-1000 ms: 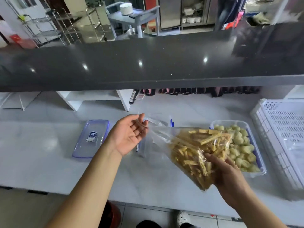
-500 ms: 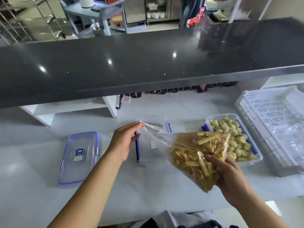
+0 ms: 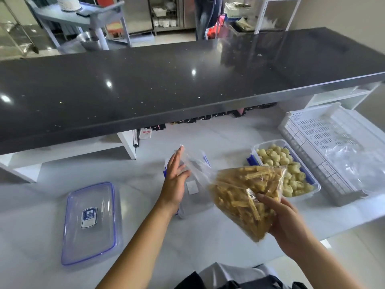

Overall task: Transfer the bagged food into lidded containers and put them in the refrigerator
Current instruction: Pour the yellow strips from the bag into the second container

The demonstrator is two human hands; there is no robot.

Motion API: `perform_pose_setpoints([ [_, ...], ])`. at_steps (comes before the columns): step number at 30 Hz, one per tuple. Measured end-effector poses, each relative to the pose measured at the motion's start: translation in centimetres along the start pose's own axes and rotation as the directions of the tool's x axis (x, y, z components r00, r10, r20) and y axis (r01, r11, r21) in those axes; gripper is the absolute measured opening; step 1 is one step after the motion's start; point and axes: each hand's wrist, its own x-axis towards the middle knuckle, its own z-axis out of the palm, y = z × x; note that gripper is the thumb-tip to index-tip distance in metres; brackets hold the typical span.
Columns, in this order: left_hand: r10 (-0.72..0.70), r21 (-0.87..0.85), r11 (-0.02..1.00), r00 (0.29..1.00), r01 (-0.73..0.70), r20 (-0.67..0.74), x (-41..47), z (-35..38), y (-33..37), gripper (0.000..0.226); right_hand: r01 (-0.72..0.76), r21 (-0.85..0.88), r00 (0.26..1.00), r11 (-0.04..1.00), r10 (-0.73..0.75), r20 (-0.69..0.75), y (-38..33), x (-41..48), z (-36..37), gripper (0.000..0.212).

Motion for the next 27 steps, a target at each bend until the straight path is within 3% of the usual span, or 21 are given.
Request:
perform_pose_setpoints([
  [3,0.087,0.318,0.945,0.996,-0.071,-0.036,0.5,0.1,-1.1,0.056,0.024,-0.009,1.0,1.0,-0.024,-0.007,0.0,-0.5,0.3,0.051],
  [6,0.199,0.497,0.86,0.973,-0.117,-0.115,0.4,-0.3,-1.9,0.05,0.029,-0.001,1.0,1.0,-0.029,-0.008,0.2,-0.9,0.4,0.049],
  [13,0.481,0.585,0.776,0.822,-0.238,-0.304,1.2,-0.3,-1.6,0.026,0.016,0.011,1.0,1.0,-0.016,-0.013,0.5,-0.7,0.2,0.053],
  [16,0.492,0.619,0.75,0.822,-0.232,-0.288,1.7,-0.5,-1.5,0.042,0.015,0.006,1.0,1.0,-0.015,0.002,0.1,-0.6,0.1,0.051],
  [19,0.441,0.61,0.751,0.879,-0.251,-0.181,2.4,-1.5,-2.1,0.058,0.01,-0.024,1.0,1.0,-0.01,0.01,-0.5,-0.3,0.0,0.057],
  [22,0.449,0.676,0.673,0.892,-0.301,-0.049,3.4,-2.9,-2.5,0.024,0.008,-0.064,1.0,0.998,-0.008,-0.003,-1.1,0.1,-0.2,0.054],
  [24,0.358,0.633,0.724,0.934,-0.275,-0.005,3.5,-4.0,-2.1,0.005,0.003,-0.074,1.0,0.997,-0.004,-0.014,-1.5,0.6,-0.4,0.052],
  [27,0.207,0.556,0.807,0.977,-0.198,0.047,3.0,-5.8,-1.4,0.004,0.002,-0.094,1.0,0.996,-0.004,-0.024,-2.2,1.4,-0.6,0.049],
])
